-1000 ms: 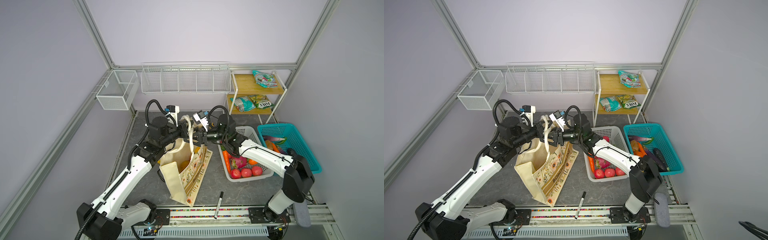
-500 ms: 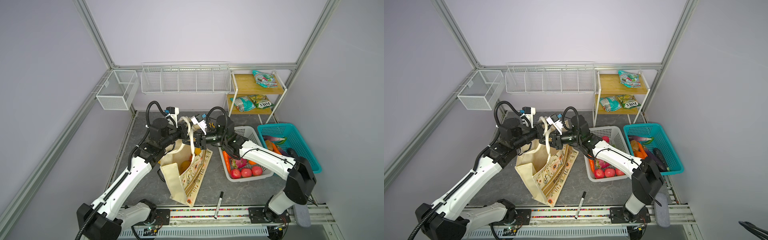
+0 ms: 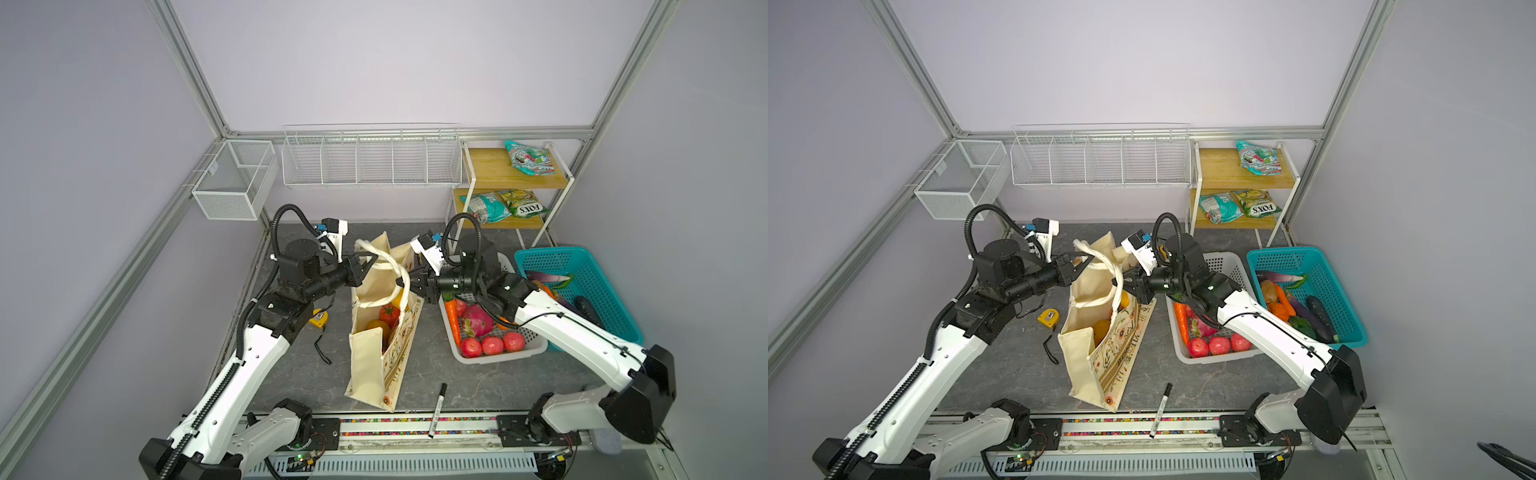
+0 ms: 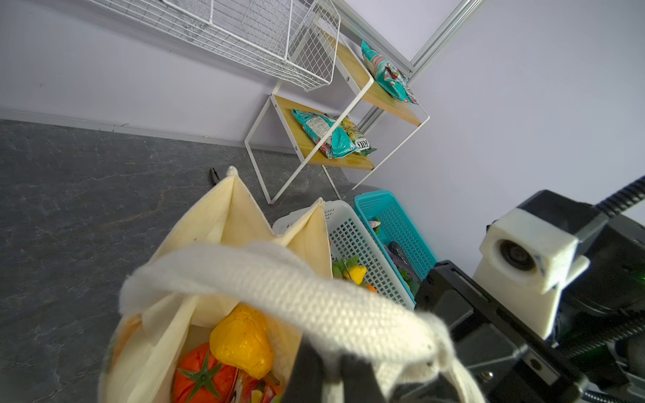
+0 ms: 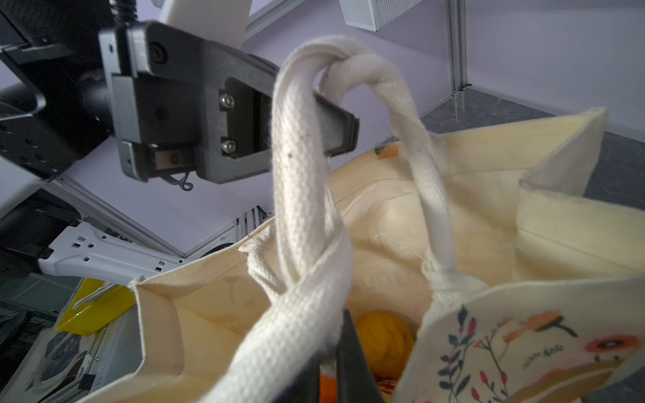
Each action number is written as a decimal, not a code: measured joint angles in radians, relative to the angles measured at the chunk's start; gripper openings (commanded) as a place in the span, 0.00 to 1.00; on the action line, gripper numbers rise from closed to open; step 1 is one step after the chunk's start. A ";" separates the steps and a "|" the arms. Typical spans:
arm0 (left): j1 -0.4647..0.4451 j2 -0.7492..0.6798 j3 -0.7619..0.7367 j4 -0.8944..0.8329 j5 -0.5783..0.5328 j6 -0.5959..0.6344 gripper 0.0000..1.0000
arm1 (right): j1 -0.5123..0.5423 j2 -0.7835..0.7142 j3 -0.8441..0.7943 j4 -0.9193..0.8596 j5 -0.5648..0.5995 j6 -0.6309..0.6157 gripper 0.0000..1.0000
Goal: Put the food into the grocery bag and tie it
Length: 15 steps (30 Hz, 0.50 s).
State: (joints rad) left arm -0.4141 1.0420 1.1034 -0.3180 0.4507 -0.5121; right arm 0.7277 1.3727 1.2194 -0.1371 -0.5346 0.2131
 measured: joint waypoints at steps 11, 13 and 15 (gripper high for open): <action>0.207 -0.073 -0.054 -0.068 0.224 -0.062 0.00 | -0.068 -0.152 -0.134 0.017 0.140 -0.047 0.07; 0.236 -0.068 -0.059 -0.079 0.267 -0.062 0.00 | -0.079 -0.165 -0.157 0.047 0.155 -0.043 0.07; 0.266 -0.053 -0.059 -0.089 0.302 -0.058 0.00 | -0.083 -0.169 -0.178 0.078 0.164 -0.036 0.07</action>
State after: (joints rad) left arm -0.1478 0.9886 1.0443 -0.4072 0.7528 -0.5697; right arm 0.6449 1.2034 1.0416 -0.0593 -0.3710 0.1772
